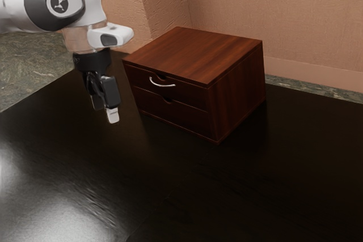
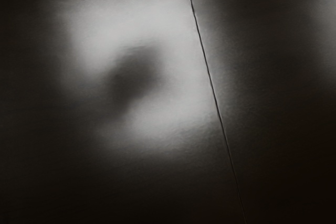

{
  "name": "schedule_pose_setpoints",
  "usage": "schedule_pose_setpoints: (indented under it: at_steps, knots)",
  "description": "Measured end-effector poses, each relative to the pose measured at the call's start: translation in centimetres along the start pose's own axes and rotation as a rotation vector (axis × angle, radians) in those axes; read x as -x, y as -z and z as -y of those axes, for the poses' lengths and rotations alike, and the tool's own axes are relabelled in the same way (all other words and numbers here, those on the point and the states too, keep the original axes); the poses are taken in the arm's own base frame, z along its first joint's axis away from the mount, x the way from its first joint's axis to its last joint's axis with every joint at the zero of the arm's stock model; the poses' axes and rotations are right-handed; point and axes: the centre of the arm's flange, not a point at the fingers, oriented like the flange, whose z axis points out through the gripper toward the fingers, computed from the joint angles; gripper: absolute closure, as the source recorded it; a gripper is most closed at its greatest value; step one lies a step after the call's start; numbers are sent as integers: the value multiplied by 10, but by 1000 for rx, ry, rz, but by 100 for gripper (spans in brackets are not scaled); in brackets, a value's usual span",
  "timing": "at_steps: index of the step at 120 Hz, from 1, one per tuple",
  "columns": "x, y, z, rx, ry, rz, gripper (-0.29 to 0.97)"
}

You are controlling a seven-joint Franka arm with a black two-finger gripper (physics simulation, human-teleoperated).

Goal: Pull the drawer handle with one arm to open the drawer

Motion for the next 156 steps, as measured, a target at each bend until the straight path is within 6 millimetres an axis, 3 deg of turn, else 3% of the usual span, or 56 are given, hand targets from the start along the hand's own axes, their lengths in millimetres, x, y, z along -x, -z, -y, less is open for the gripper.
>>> schedule_pose_setpoints:
  at_steps: [10, 28, 34, 43, 48, 77, 93, 114, 122, 134, 141, 156]
  knots:
    - [-9, 9, 7, -47, -75, -91, 0]
    - [-26, 21, -8, -110, -229, -182, 0]
    - [-19, 53, -17, -177, -273, -241, 0]
    - [18, 130, -43, -350, -355, -355, 0]
    - [26, 148, -53, -410, -399, -372, 0]
    - [-44, 83, -83, -412, -748, -208, 0]
    - [-58, 62, -86, -395, -882, -161, 0]
    - [-52, 44, -55, -372, -975, -115, 0]
    - [-37, 23, -56, -357, -1035, -106, 0]
    - [2, 1, -59, -399, -1112, -136, 0]
    - [17, -6, -40, -440, -1119, -154, 0]
    - [24, -6, -7, -540, -1141, -174, 0]
